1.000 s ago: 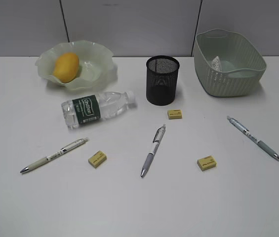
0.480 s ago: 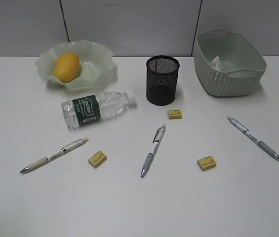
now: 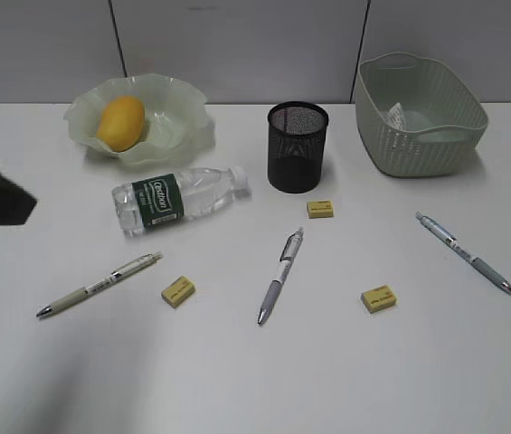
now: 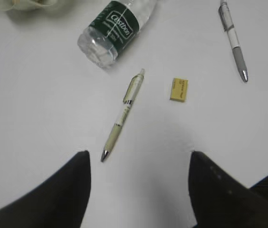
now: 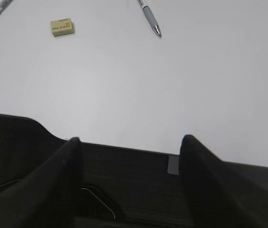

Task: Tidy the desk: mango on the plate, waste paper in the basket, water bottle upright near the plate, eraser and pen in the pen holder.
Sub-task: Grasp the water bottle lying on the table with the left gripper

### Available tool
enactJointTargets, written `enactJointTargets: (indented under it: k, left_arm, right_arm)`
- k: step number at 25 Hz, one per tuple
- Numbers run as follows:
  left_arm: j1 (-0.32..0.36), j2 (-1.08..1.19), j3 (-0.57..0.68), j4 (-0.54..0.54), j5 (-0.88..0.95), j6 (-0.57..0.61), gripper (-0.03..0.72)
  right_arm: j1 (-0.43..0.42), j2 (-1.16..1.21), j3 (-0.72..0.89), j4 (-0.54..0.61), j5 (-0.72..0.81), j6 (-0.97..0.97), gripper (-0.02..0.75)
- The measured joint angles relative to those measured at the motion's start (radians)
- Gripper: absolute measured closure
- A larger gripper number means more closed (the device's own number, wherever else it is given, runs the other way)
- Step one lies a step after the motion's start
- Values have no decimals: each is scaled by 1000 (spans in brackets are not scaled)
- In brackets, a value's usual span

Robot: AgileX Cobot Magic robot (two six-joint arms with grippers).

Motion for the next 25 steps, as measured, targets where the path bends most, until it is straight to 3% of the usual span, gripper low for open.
enactJointTargets:
  k: [9,18,25]
  left_arm:
    - [0,581,-466,11,142,196,197]
    - [19,996,-912,34,314,348,195]
    - [28,1168,-1039,46,314,363,29]
  right_arm:
    - [0,0,2,-2,-19,-1,241]
    - [0,0,2,-3,-20,-1,241]
    - [0,0,2,-3,-21,-2,241]
